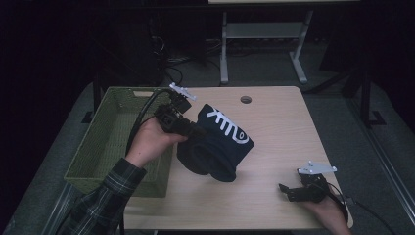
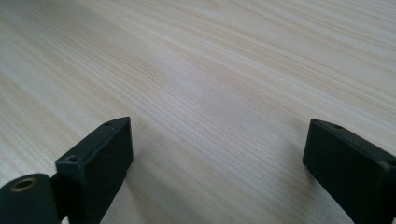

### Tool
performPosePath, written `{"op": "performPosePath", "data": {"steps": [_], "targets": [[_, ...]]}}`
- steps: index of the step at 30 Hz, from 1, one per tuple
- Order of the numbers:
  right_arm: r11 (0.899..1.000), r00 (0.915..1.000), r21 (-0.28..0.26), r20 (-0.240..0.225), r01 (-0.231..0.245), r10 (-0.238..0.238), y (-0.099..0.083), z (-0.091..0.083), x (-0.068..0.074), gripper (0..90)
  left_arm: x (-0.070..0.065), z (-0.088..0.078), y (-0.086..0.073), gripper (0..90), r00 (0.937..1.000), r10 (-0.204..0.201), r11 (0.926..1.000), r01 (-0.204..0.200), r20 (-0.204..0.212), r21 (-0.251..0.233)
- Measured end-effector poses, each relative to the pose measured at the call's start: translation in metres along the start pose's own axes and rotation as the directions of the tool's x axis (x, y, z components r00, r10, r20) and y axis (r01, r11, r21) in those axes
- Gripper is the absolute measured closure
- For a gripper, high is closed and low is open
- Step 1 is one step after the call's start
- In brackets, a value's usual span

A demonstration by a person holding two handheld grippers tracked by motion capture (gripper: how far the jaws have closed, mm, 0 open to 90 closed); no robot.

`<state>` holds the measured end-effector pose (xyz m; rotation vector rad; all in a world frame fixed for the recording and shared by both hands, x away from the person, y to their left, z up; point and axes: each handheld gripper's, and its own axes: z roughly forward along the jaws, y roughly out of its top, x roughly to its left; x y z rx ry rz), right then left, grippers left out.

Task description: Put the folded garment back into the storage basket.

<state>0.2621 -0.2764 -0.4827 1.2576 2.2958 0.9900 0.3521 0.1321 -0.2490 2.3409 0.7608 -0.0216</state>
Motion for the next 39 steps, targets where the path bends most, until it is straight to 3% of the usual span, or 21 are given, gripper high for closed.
{"op": "performPosePath", "data": {"steps": [12,23,32,39], "targets": [[1.0,1.0,0.0,0.0,0.001,-0.001,0.0,0.0,0.0,7.8,0.015,-0.046,-0.008,71.8,0.9983,-0.049,0.9986,0.048,-0.032,-0.024],[1.0,1.0,0.0,0.0,0.0,0.0,0.0,0.0,0.0,7.8,0.026,-0.082,-0.023,71.9,0.9921,-0.109,0.9935,0.106,-0.063,-0.041],[1.0,1.0,0.0,0.0,0.0,0.0,0.0,0.0,0.0,7.8,0.039,-0.111,-0.044,71.9,0.9809,-0.165,0.9851,0.159,-0.103,-0.066],[1.0,1.0,0.0,0.0,0.0,0.0,0.0,0.0,0.0,7.8,0.046,-0.139,-0.061,71.9,0.9682,-0.213,0.9724,0.197,-0.131,-0.126]]}}
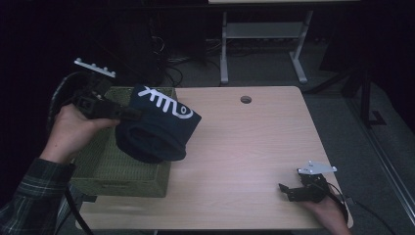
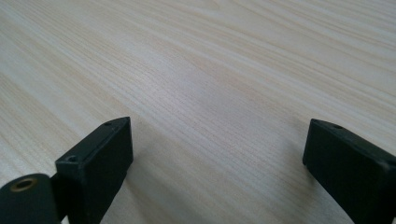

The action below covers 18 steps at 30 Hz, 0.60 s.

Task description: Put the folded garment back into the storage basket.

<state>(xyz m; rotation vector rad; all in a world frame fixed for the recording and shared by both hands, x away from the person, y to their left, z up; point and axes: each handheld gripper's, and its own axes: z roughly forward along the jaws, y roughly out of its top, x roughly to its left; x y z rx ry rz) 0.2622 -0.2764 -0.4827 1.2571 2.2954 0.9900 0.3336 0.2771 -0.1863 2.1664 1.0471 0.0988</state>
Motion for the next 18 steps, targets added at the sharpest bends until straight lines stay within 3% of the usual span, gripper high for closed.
{"op": "performPosePath", "data": {"steps": [7,18], "targets": [[1.0,1.0,0.0,0.0,0.0,0.0,0.0,0.0,0.0,7.8,0.015,-0.018,-0.015,71.9,0.9986,-0.046,0.9987,0.045,-0.027,-0.023],[1.0,1.0,0.0,0.0,0.0,0.0,0.0,0.0,0.0,7.8,0.026,-0.036,-0.034,71.9,0.996,-0.078,0.9963,0.076,-0.044,-0.042]]}}
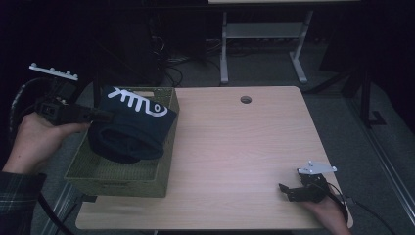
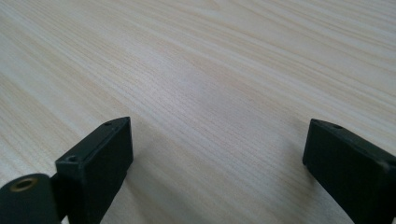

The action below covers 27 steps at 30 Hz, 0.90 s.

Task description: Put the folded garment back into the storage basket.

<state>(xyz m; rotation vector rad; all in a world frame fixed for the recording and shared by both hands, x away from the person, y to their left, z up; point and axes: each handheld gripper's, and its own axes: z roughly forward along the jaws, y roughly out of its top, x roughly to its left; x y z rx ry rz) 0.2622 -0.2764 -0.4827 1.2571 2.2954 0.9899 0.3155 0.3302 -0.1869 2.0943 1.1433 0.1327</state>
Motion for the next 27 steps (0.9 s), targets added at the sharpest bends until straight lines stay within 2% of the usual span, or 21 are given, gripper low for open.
{"op": "performPosePath", "data": {"steps": [11,20,27], "targets": [[1.0,1.0,0.002,0.0,0.0,0.0,0.0,0.0,0.0,7.9,0.028,0.009,-0.027,71.9,0.9981,-0.052,0.9986,0.053,0.034,-0.008],[1.0,1.0,-0.001,0.001,0.005,-0.005,0.0,0.0,0.0,7.9,0.057,0.022,-0.047,71.9,0.9928,-0.101,0.9949,0.101,0.065,-0.005],[1.0,1.0,-0.001,0.001,0.005,-0.005,0.0,0.0,0.0,7.9,0.069,0.031,-0.056,71.9,0.9885,-0.134,0.991,0.134,0.07,0.005]]}}
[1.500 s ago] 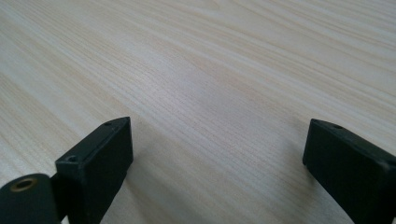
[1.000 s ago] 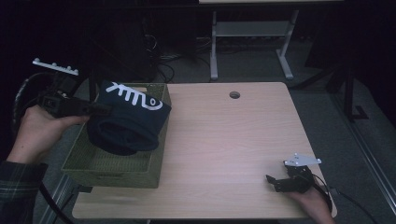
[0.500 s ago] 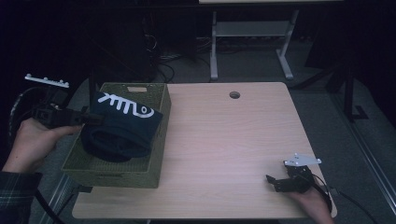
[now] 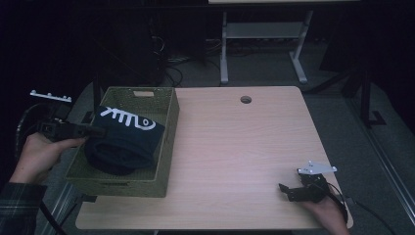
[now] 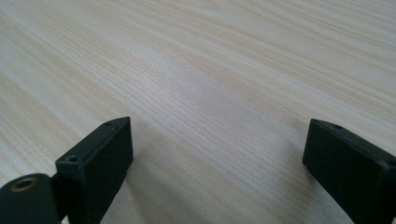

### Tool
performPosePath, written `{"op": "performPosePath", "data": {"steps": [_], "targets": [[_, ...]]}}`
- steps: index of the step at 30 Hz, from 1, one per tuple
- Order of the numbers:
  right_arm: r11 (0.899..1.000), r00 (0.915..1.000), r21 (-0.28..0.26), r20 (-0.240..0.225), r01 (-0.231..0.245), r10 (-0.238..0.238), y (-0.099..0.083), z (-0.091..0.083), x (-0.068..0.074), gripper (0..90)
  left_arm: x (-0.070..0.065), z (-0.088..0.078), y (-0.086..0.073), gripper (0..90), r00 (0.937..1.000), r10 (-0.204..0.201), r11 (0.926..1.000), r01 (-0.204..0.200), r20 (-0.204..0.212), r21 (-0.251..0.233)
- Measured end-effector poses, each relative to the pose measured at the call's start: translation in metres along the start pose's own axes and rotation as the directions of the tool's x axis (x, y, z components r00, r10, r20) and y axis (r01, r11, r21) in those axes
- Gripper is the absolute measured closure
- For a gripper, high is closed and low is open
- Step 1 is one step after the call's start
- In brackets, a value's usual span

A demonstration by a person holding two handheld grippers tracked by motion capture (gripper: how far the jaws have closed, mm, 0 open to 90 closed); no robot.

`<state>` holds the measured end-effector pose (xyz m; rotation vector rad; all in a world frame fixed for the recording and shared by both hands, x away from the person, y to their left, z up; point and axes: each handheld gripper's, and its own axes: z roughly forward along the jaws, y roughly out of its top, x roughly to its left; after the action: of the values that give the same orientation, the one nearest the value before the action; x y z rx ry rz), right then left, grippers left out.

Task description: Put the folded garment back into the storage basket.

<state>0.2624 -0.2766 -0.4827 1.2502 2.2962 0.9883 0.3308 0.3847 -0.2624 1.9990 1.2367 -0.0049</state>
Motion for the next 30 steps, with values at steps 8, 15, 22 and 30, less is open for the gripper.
{"op": "performPosePath", "data": {"steps": [8,15,22,30], "targets": [[1.0,1.0,0.0,0.0,0.0,0.0,0.0,0.0,0.0,7.9,0.011,0.011,-0.005,71.9,0.9996,-0.029,0.9996,0.029,0.002,0.005],[1.0,1.0,0.0,0.0,0.001,-0.001,0.0,0.0,0.0,7.9,0.028,0.033,-0.013,71.9,0.9974,-0.072,0.9967,0.072,0.002,0.037],[1.0,1.0,0.0,0.0,0.001,-0.001,0.0,0.0,0.0,7.9,0.042,0.053,-0.016,71.6,0.9952,-0.098,0.9935,0.098,-0.001,0.059],[1.0,1.0,0.0,0.0,0.001,-0.001,0.0,0.0,0.0,7.9,0.053,0.063,-0.016,68.7,0.9942,-0.082,0.9927,0.088,-0.069,0.083]]}}
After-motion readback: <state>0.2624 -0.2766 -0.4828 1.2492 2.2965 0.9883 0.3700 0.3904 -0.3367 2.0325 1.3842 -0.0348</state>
